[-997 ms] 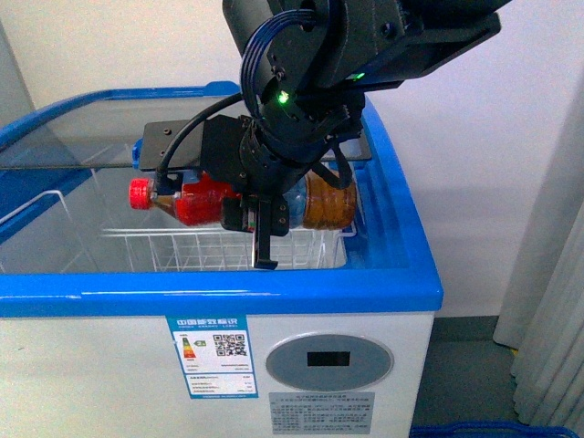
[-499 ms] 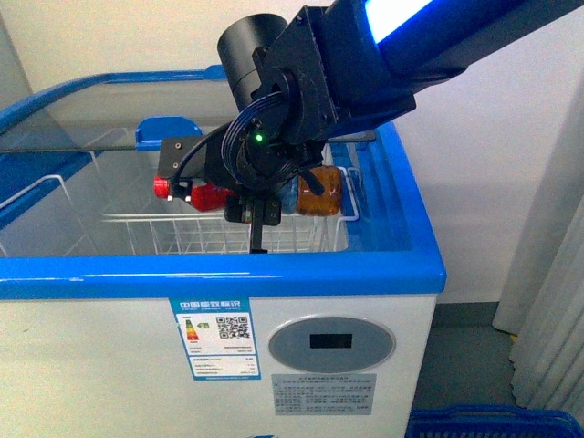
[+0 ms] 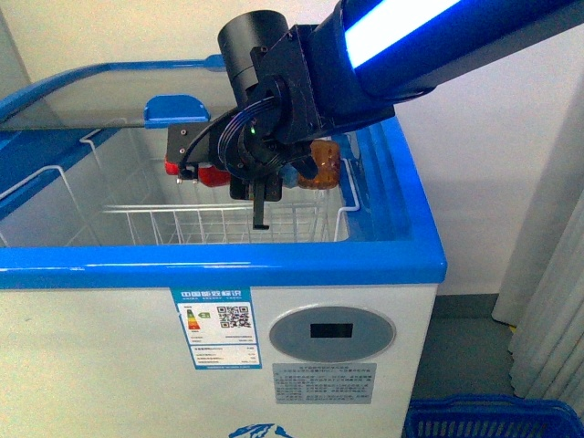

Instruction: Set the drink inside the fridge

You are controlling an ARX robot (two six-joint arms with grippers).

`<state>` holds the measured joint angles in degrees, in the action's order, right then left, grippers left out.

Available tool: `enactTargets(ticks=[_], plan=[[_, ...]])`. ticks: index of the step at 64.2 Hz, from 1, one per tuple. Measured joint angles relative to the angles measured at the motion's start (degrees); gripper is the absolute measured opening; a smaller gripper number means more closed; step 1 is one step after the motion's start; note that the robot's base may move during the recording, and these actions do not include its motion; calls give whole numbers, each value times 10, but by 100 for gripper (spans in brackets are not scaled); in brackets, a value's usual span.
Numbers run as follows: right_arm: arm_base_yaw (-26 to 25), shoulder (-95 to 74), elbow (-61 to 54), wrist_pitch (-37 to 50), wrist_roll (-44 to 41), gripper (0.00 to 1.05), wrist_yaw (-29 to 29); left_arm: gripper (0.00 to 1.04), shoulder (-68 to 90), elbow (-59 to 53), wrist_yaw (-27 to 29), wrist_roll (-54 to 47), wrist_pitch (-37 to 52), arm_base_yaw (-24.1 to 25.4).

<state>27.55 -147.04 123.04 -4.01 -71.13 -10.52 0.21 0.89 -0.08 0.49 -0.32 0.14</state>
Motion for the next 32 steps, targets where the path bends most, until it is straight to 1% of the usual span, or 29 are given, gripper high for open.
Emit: enactTargets(ticks=[5, 11, 15, 22, 32], plan=[[1, -1, -12, 32, -7, 36, 0, 3, 0, 0, 0, 0, 0, 0], [6, -2, -42, 110, -9, 36, -6, 3, 0, 0, 0, 0, 0, 0], [9, -2, -65, 142, -11, 36, -1, 3, 0, 0, 0, 0, 0, 0], [14, -4, -109, 138, -14, 36, -2, 3, 0, 0, 0, 0, 0, 0], [14, -4, -123, 115, -4, 36, -3, 3, 0, 0, 0, 0, 0, 0]])
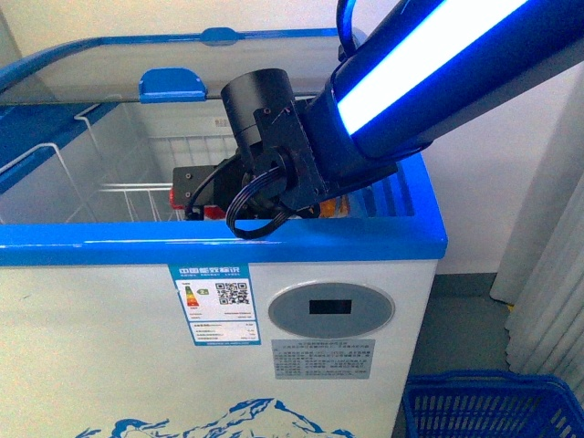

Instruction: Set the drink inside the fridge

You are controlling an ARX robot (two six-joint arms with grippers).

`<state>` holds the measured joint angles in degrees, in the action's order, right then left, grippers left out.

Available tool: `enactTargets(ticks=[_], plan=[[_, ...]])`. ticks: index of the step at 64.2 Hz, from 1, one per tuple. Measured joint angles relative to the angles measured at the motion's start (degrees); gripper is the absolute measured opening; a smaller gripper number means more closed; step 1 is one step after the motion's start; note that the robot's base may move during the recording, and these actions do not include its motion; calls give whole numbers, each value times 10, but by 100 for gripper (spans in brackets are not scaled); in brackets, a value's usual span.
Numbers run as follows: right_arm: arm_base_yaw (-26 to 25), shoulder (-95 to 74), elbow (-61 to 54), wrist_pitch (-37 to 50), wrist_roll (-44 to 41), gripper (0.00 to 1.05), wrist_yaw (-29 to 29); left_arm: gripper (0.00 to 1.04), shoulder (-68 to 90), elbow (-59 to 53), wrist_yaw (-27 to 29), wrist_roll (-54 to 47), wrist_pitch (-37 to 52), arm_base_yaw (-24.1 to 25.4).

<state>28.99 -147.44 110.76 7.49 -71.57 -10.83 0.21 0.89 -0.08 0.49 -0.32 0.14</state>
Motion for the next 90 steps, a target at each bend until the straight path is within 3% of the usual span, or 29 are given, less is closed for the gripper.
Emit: enactTargets(ticks=[28, 41, 47, 61, 75, 84, 90], plan=[[-3, -17, 45, -73, 71, 36, 2, 3, 0, 0, 0, 0, 0, 0], [-5, -17, 48, -111, 130, 83, 16, 3, 0, 0, 0, 0, 0, 0], [-6, -6, 48, -116, 152, 98, 26, 3, 0, 0, 0, 0, 0, 0], [-6, 87, 3, -123, 229, 98, 57, 3, 0, 0, 0, 0, 0, 0], [-19, 252, -137, -98, 349, 98, 83, 3, 0, 0, 0, 0, 0, 0], [-48, 367, -233, -69, 446, 98, 33, 3, 0, 0, 0, 0, 0, 0], [-71, 462, -312, -56, 494, 98, -45, 3, 0, 0, 0, 0, 0, 0]])
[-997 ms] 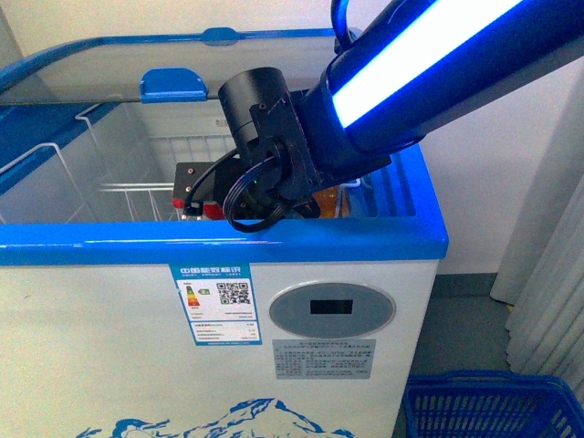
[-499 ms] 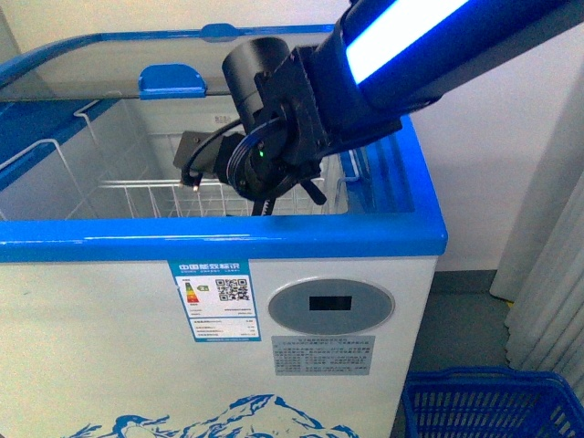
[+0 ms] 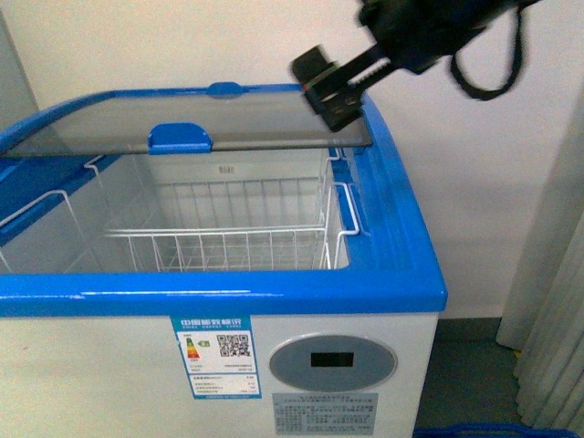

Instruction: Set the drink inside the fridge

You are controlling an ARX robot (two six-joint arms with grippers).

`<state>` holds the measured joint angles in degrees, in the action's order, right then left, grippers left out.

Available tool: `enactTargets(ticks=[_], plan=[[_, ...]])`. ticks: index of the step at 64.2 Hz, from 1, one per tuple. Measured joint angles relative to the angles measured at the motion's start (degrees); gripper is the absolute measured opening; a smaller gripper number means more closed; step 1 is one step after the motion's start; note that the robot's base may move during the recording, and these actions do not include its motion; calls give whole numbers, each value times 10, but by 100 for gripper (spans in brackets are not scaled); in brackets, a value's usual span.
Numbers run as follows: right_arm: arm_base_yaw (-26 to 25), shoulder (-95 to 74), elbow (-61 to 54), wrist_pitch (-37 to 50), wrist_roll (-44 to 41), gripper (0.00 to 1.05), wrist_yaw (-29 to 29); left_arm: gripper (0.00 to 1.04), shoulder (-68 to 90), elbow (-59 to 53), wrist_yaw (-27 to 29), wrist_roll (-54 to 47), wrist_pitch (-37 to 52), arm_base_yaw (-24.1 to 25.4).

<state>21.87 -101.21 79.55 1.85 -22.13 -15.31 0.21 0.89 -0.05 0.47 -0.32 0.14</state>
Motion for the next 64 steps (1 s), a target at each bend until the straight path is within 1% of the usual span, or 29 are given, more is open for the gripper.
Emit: enactTargets(ticks=[6, 14, 20, 24, 25, 26, 28, 29, 31, 32, 36, 38, 41, 43, 46, 53, 57, 58, 60, 61, 64], plan=[[-17, 98, -87, -12, 42, 98, -48, 3, 0, 0, 0, 0, 0, 0], [-29, 265, -229, -57, 116, 98, -84, 3, 0, 0, 0, 0, 0, 0], [-26, 401, -326, -96, 160, 98, -122, 3, 0, 0, 0, 0, 0, 0], [-15, 518, -393, -131, 185, 97, -166, 3, 0, 0, 0, 0, 0, 0], [-18, 550, -416, -113, 188, 94, -144, 3, 0, 0, 0, 0, 0, 0], [-25, 600, -452, -73, 196, 89, -100, 3, 0, 0, 0, 0, 0, 0], [-35, 658, -493, -28, 200, 82, -54, 3, 0, 0, 0, 0, 0, 0], [-41, 681, -511, -11, 203, 79, -36, 3, 0, 0, 0, 0, 0, 0], [-48, 701, -527, 1, 205, 76, -23, 3, 0, 0, 0, 0, 0, 0], [-54, 722, -541, 9, 207, 72, -11, 3, 0, 0, 0, 0, 0, 0], [-69, 760, -565, 22, 210, 63, 12, 3, 0, 0, 0, 0, 0, 0], [-83, 775, -586, 29, 212, 55, 23, 3, 0, 0, 0, 0, 0, 0], [-98, 782, -610, 32, 213, 46, 36, 3, 0, 0, 0, 0, 0, 0], [-102, 786, -620, 33, 213, 43, 42, 3, 0, 0, 0, 0, 0, 0], [-112, 793, -641, 34, 213, 34, 50, 3, 0, 0, 0, 0, 0, 0], [-129, 810, -665, 41, 213, 18, 69, 3, 0, 0, 0, 0, 0, 0], [-144, 829, -682, 44, 214, 4, 83, 3, 0, 0, 0, 0, 0, 0], [-154, 834, -685, 44, 212, 2, 98, 3, 0, 0, 0, 0, 0, 0], [-188, 846, -693, 45, 214, 3, 140, 3, 0, 0, 0, 0, 0, 0], [-198, 849, -696, 45, 214, 3, 148, 3, 0, 0, -1, 0, 0, 0], [-212, 856, -706, 45, 215, 3, 147, 3, 0, 0, 0, 0, 0, 0]])
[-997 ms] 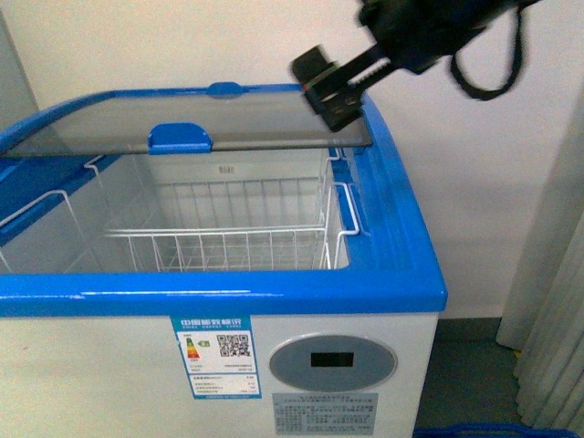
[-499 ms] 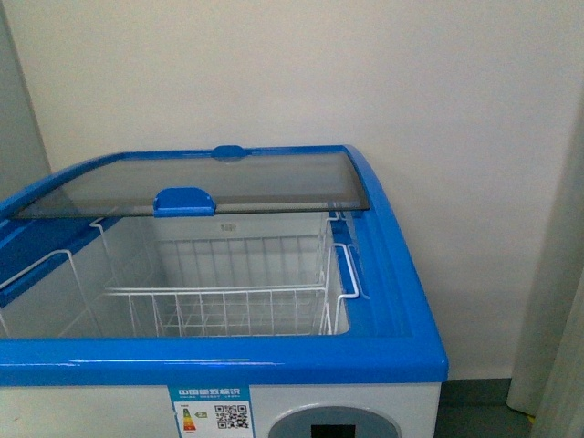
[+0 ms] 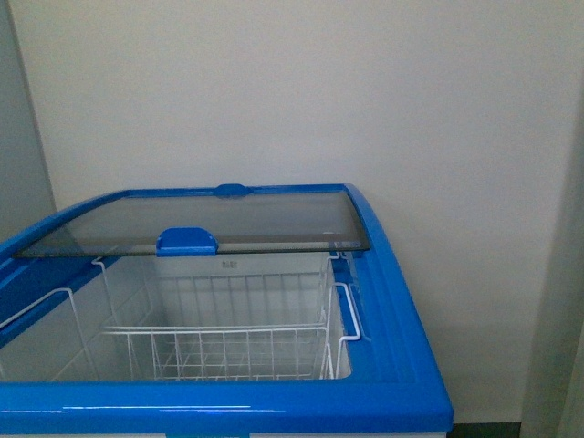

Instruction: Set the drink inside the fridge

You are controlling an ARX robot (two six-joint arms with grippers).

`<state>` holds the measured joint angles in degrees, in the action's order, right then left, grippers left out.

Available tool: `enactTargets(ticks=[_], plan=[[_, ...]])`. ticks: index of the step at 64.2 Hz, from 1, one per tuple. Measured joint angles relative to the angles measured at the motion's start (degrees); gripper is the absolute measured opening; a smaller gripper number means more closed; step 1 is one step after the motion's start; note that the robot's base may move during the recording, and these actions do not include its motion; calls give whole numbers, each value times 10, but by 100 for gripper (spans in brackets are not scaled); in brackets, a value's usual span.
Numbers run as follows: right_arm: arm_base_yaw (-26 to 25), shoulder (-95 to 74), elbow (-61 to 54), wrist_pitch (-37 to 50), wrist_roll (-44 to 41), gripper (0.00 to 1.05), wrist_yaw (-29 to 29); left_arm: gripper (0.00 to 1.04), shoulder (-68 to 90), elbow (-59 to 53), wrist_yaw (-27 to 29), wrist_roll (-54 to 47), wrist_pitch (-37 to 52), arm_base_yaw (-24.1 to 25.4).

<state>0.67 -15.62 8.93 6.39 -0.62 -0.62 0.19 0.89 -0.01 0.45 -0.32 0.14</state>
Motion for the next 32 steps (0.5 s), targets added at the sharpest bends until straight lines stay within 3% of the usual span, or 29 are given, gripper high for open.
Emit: enactTargets(ticks=[18, 23, 32], plan=[[-5, 39, -37, -2, 0, 3, 5, 3, 0, 0, 0, 0, 0, 0], [-5, 92, -44, -63, 0, 3, 6, 3, 0, 0, 0, 0, 0, 0], [-5, 121, -51, -68, 0, 3, 6, 3, 0, 0, -1, 0, 0, 0]])
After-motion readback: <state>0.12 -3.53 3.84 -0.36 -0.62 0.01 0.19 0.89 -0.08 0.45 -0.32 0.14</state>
